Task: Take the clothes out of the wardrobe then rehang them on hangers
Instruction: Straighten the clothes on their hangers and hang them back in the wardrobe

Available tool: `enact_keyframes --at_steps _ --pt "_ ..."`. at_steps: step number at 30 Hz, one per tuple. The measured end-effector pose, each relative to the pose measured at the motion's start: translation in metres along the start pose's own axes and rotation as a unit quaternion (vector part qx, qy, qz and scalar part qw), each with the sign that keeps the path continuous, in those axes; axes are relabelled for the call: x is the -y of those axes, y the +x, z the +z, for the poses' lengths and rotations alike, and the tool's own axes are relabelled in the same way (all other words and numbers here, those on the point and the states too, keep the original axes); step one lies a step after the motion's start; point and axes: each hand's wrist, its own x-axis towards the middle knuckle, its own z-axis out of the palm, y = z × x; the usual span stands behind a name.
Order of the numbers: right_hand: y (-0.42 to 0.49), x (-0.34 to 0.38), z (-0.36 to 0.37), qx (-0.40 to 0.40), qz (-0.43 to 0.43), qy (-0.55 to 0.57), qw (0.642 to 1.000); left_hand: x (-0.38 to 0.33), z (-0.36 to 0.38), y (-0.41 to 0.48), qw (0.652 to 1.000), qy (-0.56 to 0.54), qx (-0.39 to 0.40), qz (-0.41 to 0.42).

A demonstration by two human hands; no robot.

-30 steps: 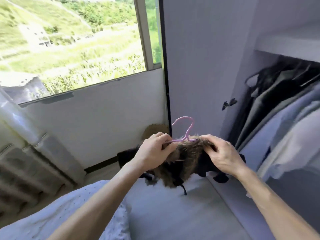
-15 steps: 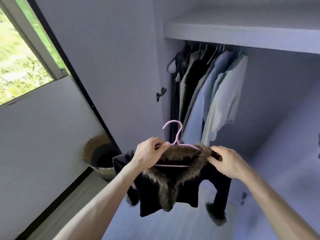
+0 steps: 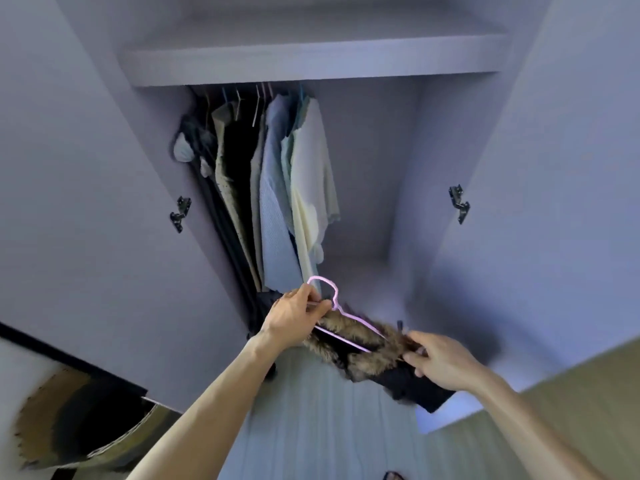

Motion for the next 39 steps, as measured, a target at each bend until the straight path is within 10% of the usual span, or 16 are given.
enact_keyframes --at_steps 10,16,24,39 --pt "0.012 0.001 0.025 -0.016 0.091 0.067 0.993 -0.006 -0.012 0.026 0.999 0.034 0.028 0.029" --pt "0.073 0.018 0.000 -0.021 0.089 0.116 0.989 -0.015 -0.083 0.067 0.985 0.106 -0.119 0.071" --pt "0.171 0.072 -0.081 -0.071 0.037 0.200 0.977 -0.062 -0.239 0.149 0.884 0.281 -0.351 0.129" --pt "0.320 0.171 -0.239 -0.186 -0.053 0.281 0.940 -0.060 -0.284 0.260 0.875 0.279 -0.393 0.050"
